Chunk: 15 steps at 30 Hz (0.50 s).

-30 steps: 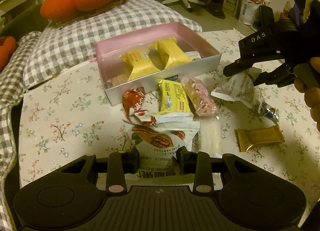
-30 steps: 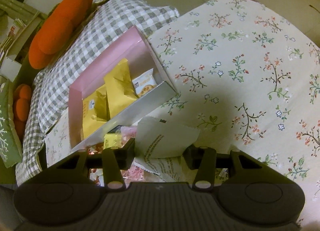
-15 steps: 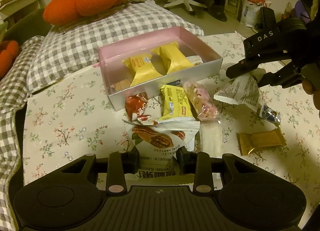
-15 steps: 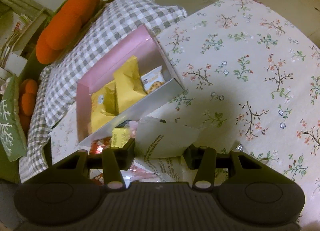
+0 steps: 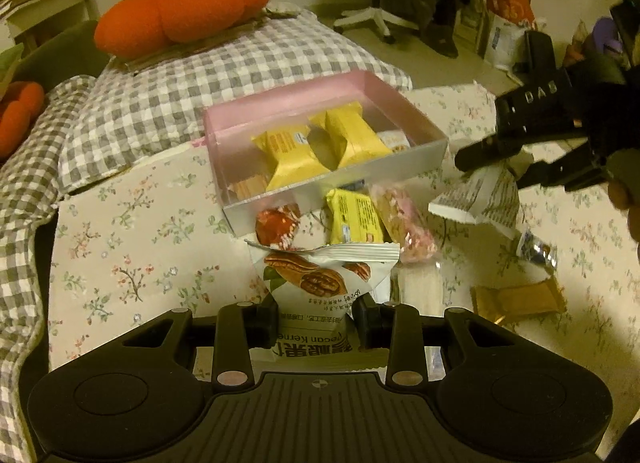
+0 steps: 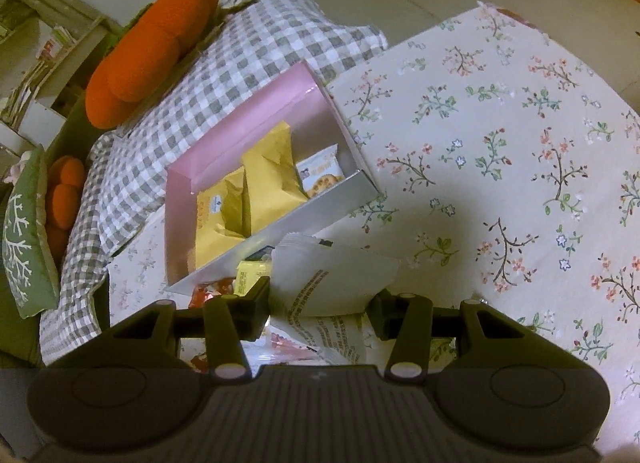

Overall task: Organize snacks
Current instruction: 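Carry the walnut packet to the box while the right gripper carries a paper packet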

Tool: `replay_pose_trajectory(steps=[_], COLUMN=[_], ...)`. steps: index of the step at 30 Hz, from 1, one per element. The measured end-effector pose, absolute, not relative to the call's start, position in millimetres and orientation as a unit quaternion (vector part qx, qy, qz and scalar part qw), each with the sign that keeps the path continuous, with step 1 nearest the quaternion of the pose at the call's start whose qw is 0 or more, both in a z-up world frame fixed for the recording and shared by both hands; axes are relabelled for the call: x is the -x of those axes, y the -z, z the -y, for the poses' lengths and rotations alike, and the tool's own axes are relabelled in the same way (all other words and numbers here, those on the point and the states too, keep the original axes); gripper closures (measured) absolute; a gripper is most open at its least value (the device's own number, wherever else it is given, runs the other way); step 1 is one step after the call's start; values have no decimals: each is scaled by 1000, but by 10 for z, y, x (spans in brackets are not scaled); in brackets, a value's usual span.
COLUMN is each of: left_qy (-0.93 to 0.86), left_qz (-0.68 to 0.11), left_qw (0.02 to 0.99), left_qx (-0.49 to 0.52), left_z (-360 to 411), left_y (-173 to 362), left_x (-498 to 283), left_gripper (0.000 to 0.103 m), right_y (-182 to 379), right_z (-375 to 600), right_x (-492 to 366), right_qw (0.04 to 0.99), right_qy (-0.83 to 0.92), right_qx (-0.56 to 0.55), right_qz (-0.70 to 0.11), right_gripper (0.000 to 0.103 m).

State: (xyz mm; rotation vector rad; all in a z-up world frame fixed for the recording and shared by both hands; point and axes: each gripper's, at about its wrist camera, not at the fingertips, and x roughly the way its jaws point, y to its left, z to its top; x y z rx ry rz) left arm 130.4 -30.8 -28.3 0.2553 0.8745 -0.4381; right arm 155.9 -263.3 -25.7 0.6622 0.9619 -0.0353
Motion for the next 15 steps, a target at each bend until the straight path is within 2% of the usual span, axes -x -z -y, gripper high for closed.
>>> replay_pose_trajectory(steps=[15], left_qy=[167], left_qz=[-392], left_qw=[903], left_qx=[-54], left_z=[41], left_y=[39], left_x=[-1708], left_gripper=[70], right_y=[125], right_z=[2677], right_x=[-1646], right_qw=[857], right_qy=[16], right_qx=[-307], right_qz=[-413], right_gripper=[58])
